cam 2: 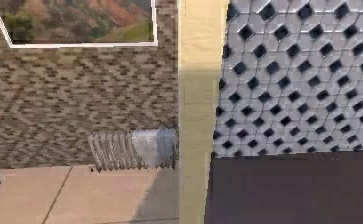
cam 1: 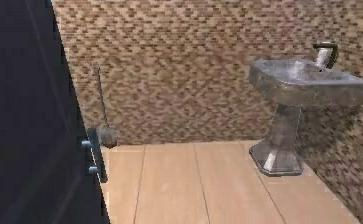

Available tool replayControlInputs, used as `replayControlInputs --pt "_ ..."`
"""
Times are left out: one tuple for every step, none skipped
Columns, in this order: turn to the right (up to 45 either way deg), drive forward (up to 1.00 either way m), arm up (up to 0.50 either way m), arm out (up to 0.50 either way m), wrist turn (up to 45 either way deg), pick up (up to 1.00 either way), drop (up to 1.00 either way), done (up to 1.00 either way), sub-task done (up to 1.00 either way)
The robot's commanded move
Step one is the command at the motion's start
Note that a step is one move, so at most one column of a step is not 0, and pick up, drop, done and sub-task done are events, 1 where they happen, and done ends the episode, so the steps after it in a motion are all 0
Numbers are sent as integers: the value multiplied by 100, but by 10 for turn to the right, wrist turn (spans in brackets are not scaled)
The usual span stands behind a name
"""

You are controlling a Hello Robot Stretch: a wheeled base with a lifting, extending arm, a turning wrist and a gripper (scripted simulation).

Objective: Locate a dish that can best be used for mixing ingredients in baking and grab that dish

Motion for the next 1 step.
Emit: replayControlInputs --pt "0 85 0 0 0 0 0 0 0"
